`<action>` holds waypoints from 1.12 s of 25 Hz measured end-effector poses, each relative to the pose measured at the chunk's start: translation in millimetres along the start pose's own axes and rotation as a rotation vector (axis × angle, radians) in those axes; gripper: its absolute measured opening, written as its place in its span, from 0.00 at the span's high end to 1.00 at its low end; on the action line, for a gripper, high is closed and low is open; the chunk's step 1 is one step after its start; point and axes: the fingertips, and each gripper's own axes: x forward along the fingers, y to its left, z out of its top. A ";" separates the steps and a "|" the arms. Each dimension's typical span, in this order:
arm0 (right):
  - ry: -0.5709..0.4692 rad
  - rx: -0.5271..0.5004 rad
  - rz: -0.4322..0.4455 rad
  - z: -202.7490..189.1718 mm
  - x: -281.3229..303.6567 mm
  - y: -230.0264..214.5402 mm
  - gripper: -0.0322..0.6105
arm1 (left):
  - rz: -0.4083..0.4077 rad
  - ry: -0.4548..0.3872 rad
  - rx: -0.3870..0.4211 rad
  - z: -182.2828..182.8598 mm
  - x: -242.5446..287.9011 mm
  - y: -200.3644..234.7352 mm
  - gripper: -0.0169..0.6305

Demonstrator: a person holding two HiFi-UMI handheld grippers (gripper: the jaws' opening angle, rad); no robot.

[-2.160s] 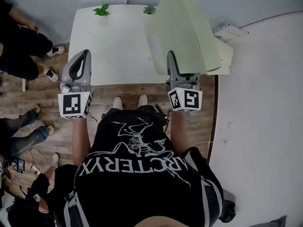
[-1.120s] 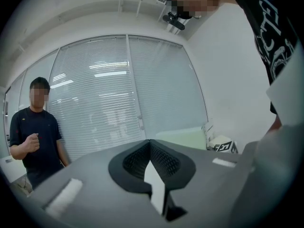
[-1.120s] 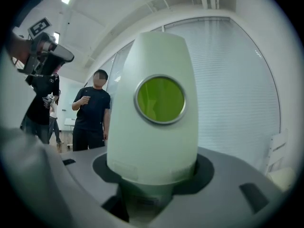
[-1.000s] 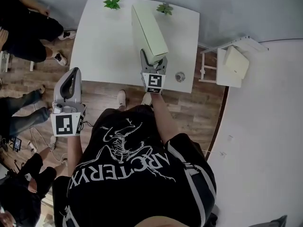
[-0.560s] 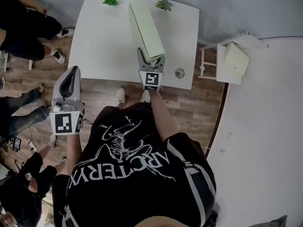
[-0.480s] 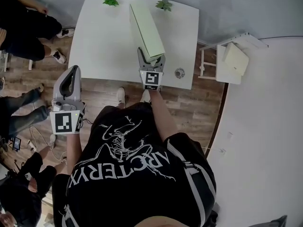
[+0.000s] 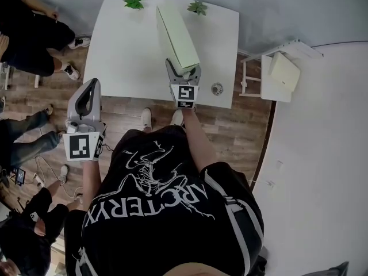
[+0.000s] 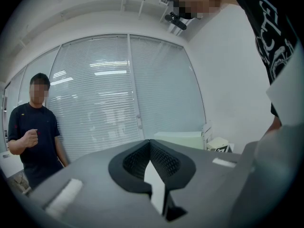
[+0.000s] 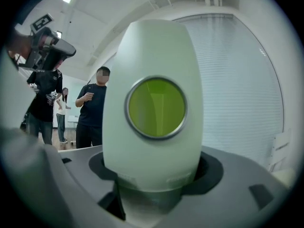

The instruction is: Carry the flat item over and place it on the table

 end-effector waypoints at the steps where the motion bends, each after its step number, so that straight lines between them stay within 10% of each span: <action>1: 0.004 -0.002 0.004 2.0 -1.7 0.1 0.46 | 0.000 -0.003 -0.002 0.3 0.2 -0.2 0.96; 17: -0.079 -0.025 -0.036 133.0 -107.7 -22.2 0.43 | -0.094 -0.119 -0.072 8.6 25.1 -17.0 0.96; 23: -0.110 -0.034 -0.124 177.1 -140.3 -39.0 0.85 | -0.100 -0.124 -0.059 10.2 18.1 -14.2 0.96; 28: -0.109 -0.028 -0.146 206.4 -149.3 -39.3 0.93 | -0.088 -0.123 -0.014 14.2 12.9 -12.6 0.96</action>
